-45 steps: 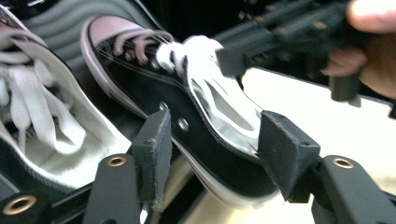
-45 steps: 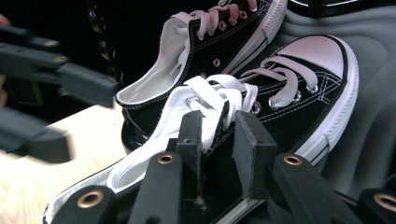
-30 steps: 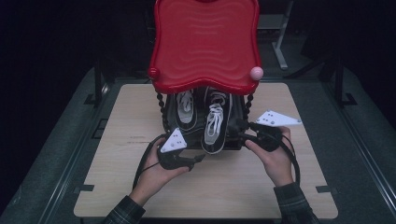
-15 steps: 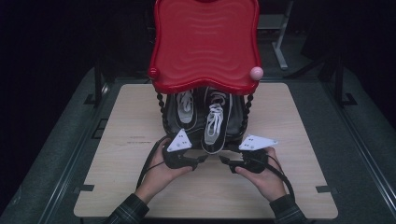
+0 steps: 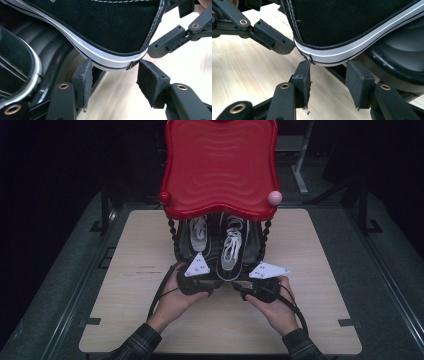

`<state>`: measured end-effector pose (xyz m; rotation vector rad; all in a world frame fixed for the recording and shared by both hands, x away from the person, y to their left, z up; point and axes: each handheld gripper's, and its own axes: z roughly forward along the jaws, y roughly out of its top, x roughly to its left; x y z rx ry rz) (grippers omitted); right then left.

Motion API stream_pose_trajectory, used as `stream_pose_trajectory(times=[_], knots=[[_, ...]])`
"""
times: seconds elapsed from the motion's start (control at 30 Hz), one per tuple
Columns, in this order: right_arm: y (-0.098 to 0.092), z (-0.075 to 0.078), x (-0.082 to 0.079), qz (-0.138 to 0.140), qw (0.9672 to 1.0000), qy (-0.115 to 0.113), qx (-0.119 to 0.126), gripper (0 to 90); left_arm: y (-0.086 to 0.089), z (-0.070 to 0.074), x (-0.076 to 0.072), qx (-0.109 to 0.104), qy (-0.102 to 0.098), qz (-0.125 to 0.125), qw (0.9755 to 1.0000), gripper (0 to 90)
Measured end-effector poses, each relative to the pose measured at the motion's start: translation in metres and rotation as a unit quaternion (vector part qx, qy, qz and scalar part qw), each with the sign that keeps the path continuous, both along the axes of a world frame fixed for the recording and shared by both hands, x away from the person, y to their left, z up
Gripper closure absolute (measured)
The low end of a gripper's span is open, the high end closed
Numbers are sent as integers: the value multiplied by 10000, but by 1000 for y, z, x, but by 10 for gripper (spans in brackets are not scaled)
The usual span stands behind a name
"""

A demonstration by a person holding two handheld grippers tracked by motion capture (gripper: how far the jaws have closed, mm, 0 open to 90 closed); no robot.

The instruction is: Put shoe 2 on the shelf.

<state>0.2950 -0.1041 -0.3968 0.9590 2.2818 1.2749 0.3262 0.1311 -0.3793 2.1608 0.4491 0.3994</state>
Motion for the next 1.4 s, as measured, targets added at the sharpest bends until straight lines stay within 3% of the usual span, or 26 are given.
stream_pose_trajectory(times=[0.13,0.17,0.27,0.4,0.5,0.63,0.8,0.87,0.93,1.03,1.1,1.27,1.4], knots=[[-1,3,3,-92,9999,-43,22,555,-3,4,4,-49,-95,56,9999,462],[-3,6,5,-185,9997,-100,91,564,-6,7,7,-175,-126,128,9997,464],[-5,10,11,-357,9990,-224,177,580,-12,13,14,-192,-228,232,9993,482],[-7,14,19,-495,9983,-263,175,592,-18,15,19,-164,-348,382,9985,508],[-8,16,28,-640,9972,-345,172,601,-27,17,22,-118,-525,628,9966,531],[-11,17,34,-771,9964,-317,150,599,-36,14,23,-64,-599,828,9947,549],[-13,14,39,-900,9956,-245,31,613,-46,10,26,80,-592,973,9935,552],[-15,14,40,-961,9949,-288,43,623,-47,10,27,41,-575,999,9933,552],[-15,14,41,-998,9946,-280,41,622,-49,10,30,-5,-469,1023,9936,550],[-20,15,42,-1049,9943,-198,42,610,-52,11,34,121,-292,916,9953,556],[-21,15,41,-1047,9944,-135,31,601,-51,10,35,198,-326,844,9957,558],[-24,16,39,-1024,9946,-172,77,604,-47,15,31,87,-423,854,9954,549],[-27,18,35,-963,9951,-184,123,589,-42,18,26,12,-229,723,9971,511]])
